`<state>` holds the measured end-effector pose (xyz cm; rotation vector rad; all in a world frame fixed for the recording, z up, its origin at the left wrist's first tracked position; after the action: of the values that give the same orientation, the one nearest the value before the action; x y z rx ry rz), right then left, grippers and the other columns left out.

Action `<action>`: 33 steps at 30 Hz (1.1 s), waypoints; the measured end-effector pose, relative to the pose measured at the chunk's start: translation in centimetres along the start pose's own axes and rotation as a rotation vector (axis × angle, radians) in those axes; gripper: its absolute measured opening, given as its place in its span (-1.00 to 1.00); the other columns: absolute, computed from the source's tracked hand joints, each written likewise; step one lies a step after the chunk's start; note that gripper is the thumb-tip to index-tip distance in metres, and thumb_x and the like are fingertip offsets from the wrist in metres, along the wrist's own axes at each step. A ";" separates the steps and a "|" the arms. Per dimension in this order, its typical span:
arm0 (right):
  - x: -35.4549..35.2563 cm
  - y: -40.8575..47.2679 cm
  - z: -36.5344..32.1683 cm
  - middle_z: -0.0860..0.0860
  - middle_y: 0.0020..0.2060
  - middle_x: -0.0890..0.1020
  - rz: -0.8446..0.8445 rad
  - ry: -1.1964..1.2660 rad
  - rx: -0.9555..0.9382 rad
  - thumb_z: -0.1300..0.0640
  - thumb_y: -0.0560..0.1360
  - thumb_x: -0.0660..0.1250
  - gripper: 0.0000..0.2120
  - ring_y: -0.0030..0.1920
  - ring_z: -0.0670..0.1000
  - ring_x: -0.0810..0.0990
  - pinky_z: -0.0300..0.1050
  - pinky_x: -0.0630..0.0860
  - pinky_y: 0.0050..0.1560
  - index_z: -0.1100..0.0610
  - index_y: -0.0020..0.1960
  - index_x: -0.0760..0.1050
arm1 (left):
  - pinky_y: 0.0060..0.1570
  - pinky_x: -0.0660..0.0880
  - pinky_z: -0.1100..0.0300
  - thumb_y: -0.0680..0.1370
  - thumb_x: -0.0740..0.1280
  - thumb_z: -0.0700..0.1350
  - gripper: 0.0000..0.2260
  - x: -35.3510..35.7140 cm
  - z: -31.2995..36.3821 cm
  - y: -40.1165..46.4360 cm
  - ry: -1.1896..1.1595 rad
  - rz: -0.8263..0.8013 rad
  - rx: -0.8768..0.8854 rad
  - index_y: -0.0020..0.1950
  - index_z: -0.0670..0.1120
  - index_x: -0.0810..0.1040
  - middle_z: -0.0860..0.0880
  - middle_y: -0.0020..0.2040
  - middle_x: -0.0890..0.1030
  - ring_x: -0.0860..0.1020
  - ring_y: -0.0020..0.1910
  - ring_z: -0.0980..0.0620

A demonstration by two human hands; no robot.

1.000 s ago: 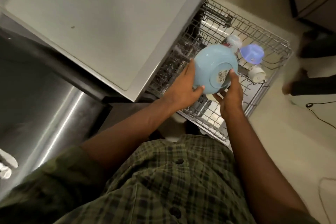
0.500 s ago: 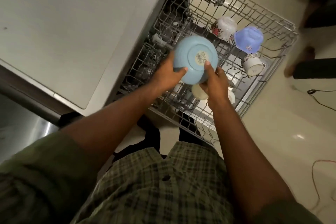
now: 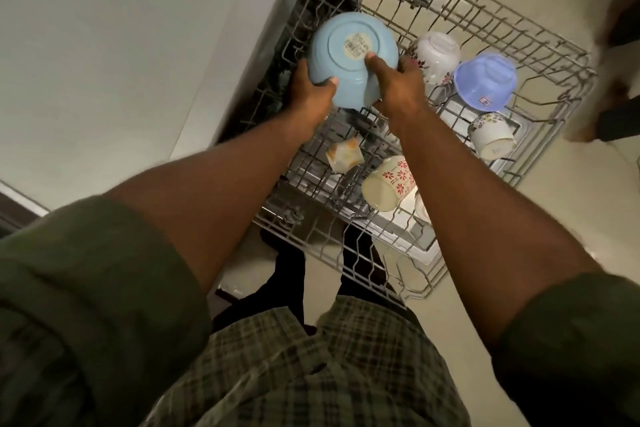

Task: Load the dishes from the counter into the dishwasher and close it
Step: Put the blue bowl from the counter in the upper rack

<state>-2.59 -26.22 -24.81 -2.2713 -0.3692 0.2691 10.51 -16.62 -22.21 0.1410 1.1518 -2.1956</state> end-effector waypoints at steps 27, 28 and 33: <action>-0.2 -9.8 3.0 0.09 0.55 0.42 -0.047 -0.214 -0.211 0.24 0.65 0.35 -0.38 0.46 0.00 0.48 -0.06 0.52 0.37 0.13 0.65 0.22 | 0.17 0.52 0.15 0.61 0.38 -0.31 -0.34 -0.1 -3.1 -7.8 0.031 -0.154 0.151 0.65 -0.01 0.24 0.11 0.24 0.54 0.54 0.20 0.16; 0.0 -10.9 3.1 0.08 0.56 0.41 -0.074 -0.256 -0.245 0.25 0.65 0.34 -0.38 0.49 0.02 0.46 0.00 0.48 0.43 0.13 0.66 0.22 | 0.23 0.50 0.14 0.62 0.37 -0.31 -0.31 -0.4 -3.4 -8.7 0.025 -0.184 0.159 0.68 0.01 0.18 0.08 0.38 0.50 0.51 0.32 0.13; 1.0 -16.6 3.5 0.06 0.59 0.37 -0.153 -0.429 -0.381 0.22 0.67 0.31 -0.42 0.55 0.07 0.39 0.19 0.35 0.56 0.10 0.65 0.24 | 0.46 0.40 -0.02 0.65 0.33 -0.29 -0.25 -3.5 -4.6 -12.7 -0.026 -0.233 0.188 0.70 0.14 0.06 -0.06 0.65 0.27 0.31 0.59 0.02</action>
<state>-5.64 -12.86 -14.69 -2.5285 -0.8754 0.6575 4.88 -6.18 -14.80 0.0596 0.9869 -2.5028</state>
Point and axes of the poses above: each hand's wrist, its own y-axis towards the middle knuckle, its own x-axis out of the palm, z = x × y, the point moved 3 cm from there along y, towards the middle knuckle
